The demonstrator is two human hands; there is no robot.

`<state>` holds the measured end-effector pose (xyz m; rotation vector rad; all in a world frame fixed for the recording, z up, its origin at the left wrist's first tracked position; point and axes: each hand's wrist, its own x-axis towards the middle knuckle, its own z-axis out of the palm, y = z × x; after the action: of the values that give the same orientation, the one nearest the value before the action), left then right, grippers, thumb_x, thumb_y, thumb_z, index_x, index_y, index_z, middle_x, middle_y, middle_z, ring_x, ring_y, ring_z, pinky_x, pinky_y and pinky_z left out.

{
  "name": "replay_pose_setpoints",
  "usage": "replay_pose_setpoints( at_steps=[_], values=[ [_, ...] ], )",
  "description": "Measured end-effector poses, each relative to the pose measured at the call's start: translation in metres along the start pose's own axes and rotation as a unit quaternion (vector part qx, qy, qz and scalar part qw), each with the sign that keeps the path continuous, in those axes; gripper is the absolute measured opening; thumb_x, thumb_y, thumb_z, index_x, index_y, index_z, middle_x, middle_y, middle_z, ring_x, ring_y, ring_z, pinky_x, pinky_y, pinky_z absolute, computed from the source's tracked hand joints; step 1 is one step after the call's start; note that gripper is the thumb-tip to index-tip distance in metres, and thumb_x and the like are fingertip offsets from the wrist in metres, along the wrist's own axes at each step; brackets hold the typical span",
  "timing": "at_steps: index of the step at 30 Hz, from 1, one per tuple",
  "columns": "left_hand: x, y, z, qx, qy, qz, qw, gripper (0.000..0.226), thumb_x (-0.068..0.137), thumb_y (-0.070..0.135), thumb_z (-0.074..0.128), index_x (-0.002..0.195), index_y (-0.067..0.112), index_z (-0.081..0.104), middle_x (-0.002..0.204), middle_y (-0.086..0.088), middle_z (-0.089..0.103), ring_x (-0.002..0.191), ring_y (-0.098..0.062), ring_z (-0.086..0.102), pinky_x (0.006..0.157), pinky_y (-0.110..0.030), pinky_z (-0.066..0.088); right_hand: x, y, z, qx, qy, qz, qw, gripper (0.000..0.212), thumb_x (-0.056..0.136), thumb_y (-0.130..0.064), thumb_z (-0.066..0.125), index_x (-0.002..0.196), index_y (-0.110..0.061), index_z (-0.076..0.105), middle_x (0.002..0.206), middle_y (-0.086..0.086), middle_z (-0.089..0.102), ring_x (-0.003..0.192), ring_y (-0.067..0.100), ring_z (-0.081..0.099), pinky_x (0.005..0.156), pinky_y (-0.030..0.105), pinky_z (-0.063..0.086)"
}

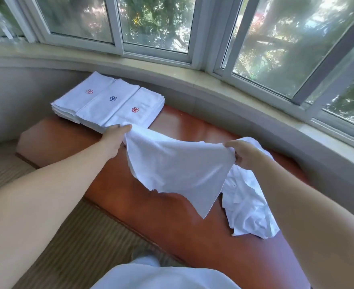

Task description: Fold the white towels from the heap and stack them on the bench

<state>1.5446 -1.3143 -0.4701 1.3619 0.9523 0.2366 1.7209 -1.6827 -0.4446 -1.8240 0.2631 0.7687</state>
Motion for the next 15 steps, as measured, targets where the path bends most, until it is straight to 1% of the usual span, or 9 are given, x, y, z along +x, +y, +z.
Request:
replay_pose_setpoints(
  at_steps=[1,2,3,4,6,9,12,14,15],
  values=[
    [0.0,0.011,-0.002,-0.004,0.016,0.004,1.0,0.015,0.091,0.026,0.072,0.085,0.016,0.063,0.1,-0.014,0.064,0.087,-0.026,0.059,0.083,-0.039,0.045,-0.007,-0.005,-0.01,0.008,0.019,-0.013,1.0,0.023,0.088,-0.011,0.074,0.11,-0.006,0.07,0.096,0.011,0.065,0.084,0.026,0.062,0.082,0.036,0.054],
    [-0.002,0.021,-0.004,-0.002,0.033,0.005,0.999,0.015,0.091,0.026,0.071,0.083,0.016,0.063,0.096,-0.014,0.064,0.085,-0.026,0.059,0.082,-0.039,0.047,-0.013,-0.01,-0.019,0.021,0.033,-0.027,0.999,0.018,0.085,-0.009,0.076,0.103,-0.008,0.072,0.093,0.009,0.066,0.08,0.024,0.064,0.08,0.034,0.056],
    [-0.003,0.031,-0.005,0.003,0.046,0.007,0.999,0.015,0.089,0.027,0.07,0.083,0.016,0.063,0.091,-0.013,0.064,0.084,-0.025,0.059,0.081,-0.039,0.049,-0.019,-0.014,-0.026,0.042,0.039,-0.045,0.997,0.013,0.084,-0.007,0.077,0.093,-0.013,0.071,0.087,0.006,0.065,0.071,0.02,0.064,0.069,0.029,0.058],
    [-0.007,0.04,-0.004,0.009,0.052,0.011,0.999,0.014,0.088,0.028,0.068,0.085,0.015,0.064,0.088,-0.012,0.064,0.082,-0.025,0.06,0.079,-0.038,0.05,-0.023,-0.018,-0.031,0.064,0.036,-0.066,0.995,0.014,0.083,-0.006,0.076,0.084,-0.017,0.068,0.08,0.003,0.062,0.061,0.016,0.062,0.057,0.024,0.054],
    [-0.012,0.055,-0.002,0.013,0.059,0.03,0.998,0.015,0.088,0.028,0.062,0.092,0.015,0.065,0.088,-0.01,0.063,0.078,-0.024,0.061,0.076,-0.035,0.051,-0.029,-0.025,-0.036,0.106,0.017,-0.091,0.99,0.015,0.088,-0.01,0.072,0.08,-0.021,0.064,0.075,0.0,0.059,0.051,0.011,0.058,0.044,0.019,0.046],
    [-0.021,0.069,0.002,0.034,0.054,0.065,0.996,0.007,0.087,0.02,0.061,0.086,0.014,0.065,0.081,-0.007,0.06,0.068,-0.023,0.057,0.066,-0.028,0.047,-0.038,-0.026,-0.037,0.126,-0.009,-0.073,0.989,0.001,0.094,-0.02,0.069,0.093,-0.02,0.069,0.075,0.0,0.068,0.052,0.011,0.064,0.045,0.02,0.05],
    [-0.028,0.072,0.0,0.088,0.025,0.075,0.993,0.015,0.085,0.017,0.068,0.073,0.016,0.06,0.071,-0.006,0.055,0.056,-0.02,0.051,0.054,-0.022,0.04,-0.039,-0.023,-0.04,0.133,0.032,-0.102,0.985,0.01,0.091,-0.012,0.074,0.095,-0.021,0.075,0.085,0.001,0.071,0.064,0.015,0.065,0.052,0.022,0.053],
    [-0.031,0.068,-0.004,0.186,0.015,0.081,0.979,0.015,0.085,0.015,0.065,0.073,0.012,0.058,0.068,-0.016,0.051,0.052,-0.022,0.056,0.049,-0.02,0.037,-0.041,-0.024,-0.043,0.167,0.068,-0.145,0.973,0.013,0.09,-0.009,0.075,0.091,-0.022,0.075,0.084,0.0,0.069,0.063,0.013,0.062,0.053,0.021,0.05],
    [-0.032,0.065,-0.005,0.243,0.011,0.091,0.966,0.013,0.086,0.017,0.064,0.082,0.004,0.063,0.076,-0.026,0.052,0.062,-0.03,0.064,0.052,-0.024,0.04,-0.041,-0.025,-0.044,0.18,0.081,-0.162,0.967,0.013,0.09,-0.009,0.074,0.09,-0.022,0.074,0.08,-0.002,0.068,0.059,0.01,0.06,0.05,0.019,0.047]
  ],
)
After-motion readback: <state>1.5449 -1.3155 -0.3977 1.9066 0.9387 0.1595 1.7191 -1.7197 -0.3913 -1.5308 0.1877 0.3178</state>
